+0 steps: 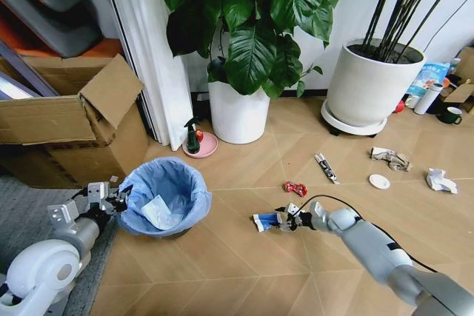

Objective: Pick up the trash bin and place the garbage on the floor into it.

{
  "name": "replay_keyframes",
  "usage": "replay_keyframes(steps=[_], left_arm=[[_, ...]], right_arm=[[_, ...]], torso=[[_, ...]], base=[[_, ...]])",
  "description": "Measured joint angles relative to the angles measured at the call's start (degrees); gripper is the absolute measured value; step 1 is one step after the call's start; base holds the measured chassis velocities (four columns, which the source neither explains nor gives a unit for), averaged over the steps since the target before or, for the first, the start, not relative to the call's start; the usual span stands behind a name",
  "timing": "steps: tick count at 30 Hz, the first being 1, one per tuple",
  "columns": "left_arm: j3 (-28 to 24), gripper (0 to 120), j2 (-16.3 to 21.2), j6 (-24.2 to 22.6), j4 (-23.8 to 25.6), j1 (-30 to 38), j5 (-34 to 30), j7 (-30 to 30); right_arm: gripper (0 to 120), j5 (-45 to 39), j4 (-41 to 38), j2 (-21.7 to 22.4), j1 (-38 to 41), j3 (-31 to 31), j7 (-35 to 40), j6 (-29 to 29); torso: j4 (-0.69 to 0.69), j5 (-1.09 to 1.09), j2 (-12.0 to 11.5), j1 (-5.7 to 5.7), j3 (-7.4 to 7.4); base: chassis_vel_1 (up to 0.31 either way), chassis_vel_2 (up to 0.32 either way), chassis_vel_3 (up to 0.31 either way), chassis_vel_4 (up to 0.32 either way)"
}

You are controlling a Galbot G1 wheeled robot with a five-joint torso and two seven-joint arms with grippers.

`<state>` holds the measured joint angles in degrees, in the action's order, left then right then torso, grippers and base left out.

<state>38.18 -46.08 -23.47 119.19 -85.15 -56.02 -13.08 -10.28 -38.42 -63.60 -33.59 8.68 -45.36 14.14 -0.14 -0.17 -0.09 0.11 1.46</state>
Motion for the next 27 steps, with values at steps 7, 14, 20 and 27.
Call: replay_keyframes(steps=[7, 14, 20, 27], left_arm=[[0.05, 1, -0.02, 0.0, -0.01, -0.1, -0.01, -0.04], [0.24, 1, -0.19, 0.0, 0.03, -0.31, -0.01, -0.05], [0.3, 1, -0.27, 0.0, 0.03, -0.36, -0.01, -0.05], [-1.22, 1, -0.2, 0.1, -0.98, -0.46, 0.75, -0.02]], right_arm=[[18, -0.26, 0.03, 0.0, -0.16, 0.03, -0.3, -0.34], [0, -0.58, 0.04, 0.14, -0.17, 0.3, -1.11, -0.69], [0, -1.99, -0.55, 0.84, -0.35, 0.45, -2.0, -1.14], [0, -8.79, -9.66, 5.12, -2.64, -1.97, -2.26, -1.97]], torso=[[0.01, 0.0, 0.0, 0.0, 0.0], [0.02, 0.0, 0.01, 0.0, 0.0], [0.01, 0.0, 0.01, 0.0, 0.0], [0.0, -0.01, 0.01, 0.0, 0.0]], base=[[0.0, 0.0, 0.0, 0.0], [0.0, 0.0, 0.0, 0.0], [0.0, 0.0, 0.0, 0.0], [0.0, 0.0, 0.0, 0.0]])
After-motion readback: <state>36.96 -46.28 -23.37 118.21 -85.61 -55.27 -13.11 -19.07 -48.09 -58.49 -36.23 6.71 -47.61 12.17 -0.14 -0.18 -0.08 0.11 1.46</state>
